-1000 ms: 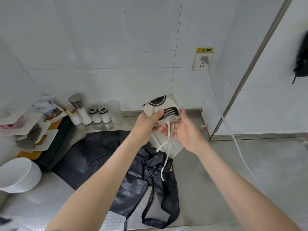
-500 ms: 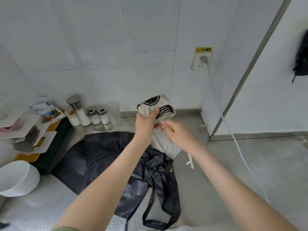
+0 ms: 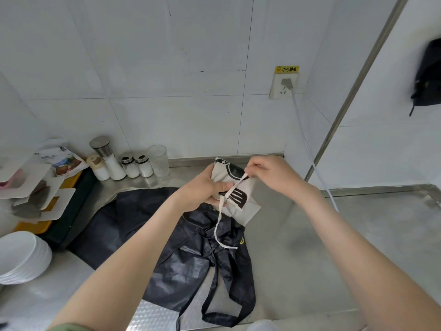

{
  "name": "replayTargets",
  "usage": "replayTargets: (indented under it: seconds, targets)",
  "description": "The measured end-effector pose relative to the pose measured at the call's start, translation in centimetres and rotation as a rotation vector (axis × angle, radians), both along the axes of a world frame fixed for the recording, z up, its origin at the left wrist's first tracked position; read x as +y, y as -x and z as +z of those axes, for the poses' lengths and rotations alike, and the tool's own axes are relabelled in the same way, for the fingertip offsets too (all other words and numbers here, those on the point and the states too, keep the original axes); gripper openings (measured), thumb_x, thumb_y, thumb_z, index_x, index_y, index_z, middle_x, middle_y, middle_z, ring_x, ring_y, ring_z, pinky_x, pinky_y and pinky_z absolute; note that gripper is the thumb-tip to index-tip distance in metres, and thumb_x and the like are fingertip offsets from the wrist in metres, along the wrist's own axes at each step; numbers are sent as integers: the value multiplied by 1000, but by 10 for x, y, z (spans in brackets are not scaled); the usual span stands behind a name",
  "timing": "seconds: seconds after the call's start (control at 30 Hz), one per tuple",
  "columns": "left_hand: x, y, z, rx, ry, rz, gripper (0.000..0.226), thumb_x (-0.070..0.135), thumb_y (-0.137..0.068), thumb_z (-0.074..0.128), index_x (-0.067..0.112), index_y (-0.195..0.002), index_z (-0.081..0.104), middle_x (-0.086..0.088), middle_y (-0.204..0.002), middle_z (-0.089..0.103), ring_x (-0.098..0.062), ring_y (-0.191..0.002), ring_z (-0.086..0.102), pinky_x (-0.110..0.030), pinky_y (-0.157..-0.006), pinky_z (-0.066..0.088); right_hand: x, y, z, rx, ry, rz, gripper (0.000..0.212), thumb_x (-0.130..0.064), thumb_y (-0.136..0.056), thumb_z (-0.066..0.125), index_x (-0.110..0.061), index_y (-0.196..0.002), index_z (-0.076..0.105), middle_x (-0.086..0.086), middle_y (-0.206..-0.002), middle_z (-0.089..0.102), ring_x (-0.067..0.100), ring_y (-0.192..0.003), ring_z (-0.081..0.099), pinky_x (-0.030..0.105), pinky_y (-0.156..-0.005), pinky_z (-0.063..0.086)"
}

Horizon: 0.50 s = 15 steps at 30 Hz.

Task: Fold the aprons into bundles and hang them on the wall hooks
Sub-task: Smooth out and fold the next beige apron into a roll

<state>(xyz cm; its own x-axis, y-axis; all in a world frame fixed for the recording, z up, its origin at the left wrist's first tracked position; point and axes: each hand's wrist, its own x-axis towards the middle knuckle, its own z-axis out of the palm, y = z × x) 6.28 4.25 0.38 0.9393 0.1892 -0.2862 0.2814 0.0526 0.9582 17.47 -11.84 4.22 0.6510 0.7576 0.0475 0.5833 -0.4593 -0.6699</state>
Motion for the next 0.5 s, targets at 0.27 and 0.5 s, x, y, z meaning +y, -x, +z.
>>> replayTargets:
  seconds: [0.27,0.5]
  targets:
    - [-2,10,14,-23,232,-153,28,4,-90,58,16,-114,52,-1,-89,71,-18,-71,70,-28,-52,56,-4,-5,-7,157,-183,-5,26,-6,-93,56,-22,-72,61,-18,-66,61,-3,-66,51,17,-68,38]
    - [-13,2,4,-161,691,131,24,18,-79,59,-1,-93,63,-11,-78,71,-17,-60,69,-21,-45,54,7,26,-29,163,-94,17,20,-2,-99,40,-9,-108,57,-6,-91,57,2,-79,50,4,-61,38]
